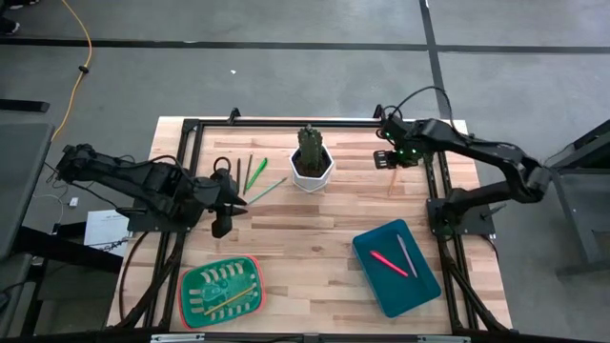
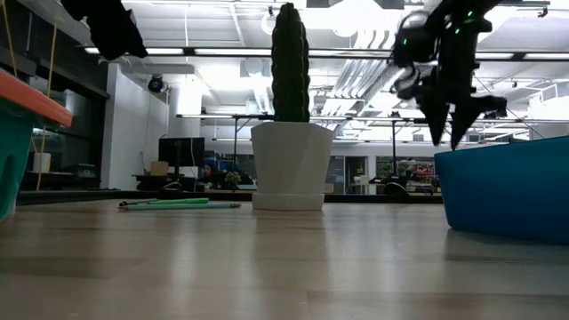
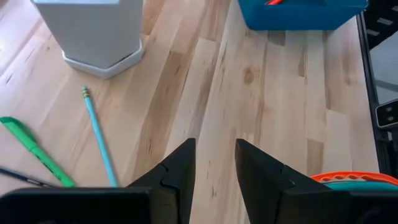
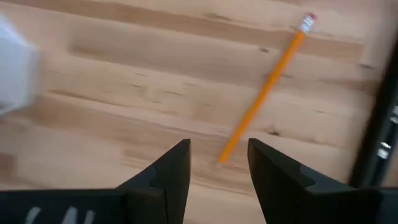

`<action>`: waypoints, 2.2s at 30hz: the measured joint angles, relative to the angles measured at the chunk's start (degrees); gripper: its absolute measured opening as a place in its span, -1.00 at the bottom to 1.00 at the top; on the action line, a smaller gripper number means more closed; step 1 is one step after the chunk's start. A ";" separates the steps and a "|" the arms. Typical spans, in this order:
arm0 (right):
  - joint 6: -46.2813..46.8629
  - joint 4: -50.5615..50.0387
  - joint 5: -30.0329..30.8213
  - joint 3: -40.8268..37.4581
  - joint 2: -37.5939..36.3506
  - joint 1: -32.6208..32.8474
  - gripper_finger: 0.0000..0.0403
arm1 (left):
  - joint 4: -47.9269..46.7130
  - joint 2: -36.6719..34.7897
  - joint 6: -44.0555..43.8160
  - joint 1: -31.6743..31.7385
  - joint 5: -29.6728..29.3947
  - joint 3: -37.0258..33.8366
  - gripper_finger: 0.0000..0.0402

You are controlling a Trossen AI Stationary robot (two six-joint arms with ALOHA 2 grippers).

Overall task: Sort pens & pencils
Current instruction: Put the orange pencil into the green bin

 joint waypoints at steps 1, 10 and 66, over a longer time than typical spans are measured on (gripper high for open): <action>-0.31 -0.77 0.00 0.00 1.17 -0.79 -0.25 | 0.04 -0.12 0.27 0.35 0.37 0.00 -0.51; -3.27 2.79 -3.66 0.00 9.75 -5.54 -0.25 | -0.53 -1.37 2.01 0.56 0.51 0.02 -0.51; 6.15 16.29 -7.36 -13.42 14.87 -10.07 -0.51 | -2.00 -5.32 0.37 0.56 0.88 0.00 -0.51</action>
